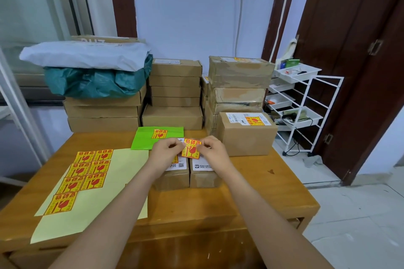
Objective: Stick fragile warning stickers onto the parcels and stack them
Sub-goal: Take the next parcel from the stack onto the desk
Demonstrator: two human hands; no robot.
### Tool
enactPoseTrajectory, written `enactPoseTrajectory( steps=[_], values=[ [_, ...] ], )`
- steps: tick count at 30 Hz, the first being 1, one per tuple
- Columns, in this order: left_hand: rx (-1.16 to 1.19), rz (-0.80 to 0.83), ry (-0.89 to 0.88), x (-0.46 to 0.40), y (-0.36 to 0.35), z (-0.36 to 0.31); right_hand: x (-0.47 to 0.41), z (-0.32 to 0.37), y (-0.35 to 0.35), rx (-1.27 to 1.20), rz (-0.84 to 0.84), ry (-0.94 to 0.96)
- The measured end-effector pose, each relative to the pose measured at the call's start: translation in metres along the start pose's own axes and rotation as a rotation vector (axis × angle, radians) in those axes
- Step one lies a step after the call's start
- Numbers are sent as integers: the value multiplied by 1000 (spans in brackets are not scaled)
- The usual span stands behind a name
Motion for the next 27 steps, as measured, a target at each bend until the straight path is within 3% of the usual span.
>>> enactPoseTrajectory(
  steps=[7, 13, 27],
  values=[
    [-72, 31, -36, 0, -9, -6, 0, -2, 2, 10, -31, 24],
    [-214, 50, 55, -15, -14, -9, -7, -9, 6, -101, -19, -32],
    [-202, 104, -106, -10, -29, -12, -9, -29, 14, -5, -125, 33]
  ],
)
Point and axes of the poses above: each hand's wrist, its own x-axis away from the middle knuckle, its own y-axis out of the back of the hand, z = x × y, the point moved 6 cm from there along -x, towards the middle knuckle, and after that the axes turned 2 degrees about -y, right-handed, at the moved point
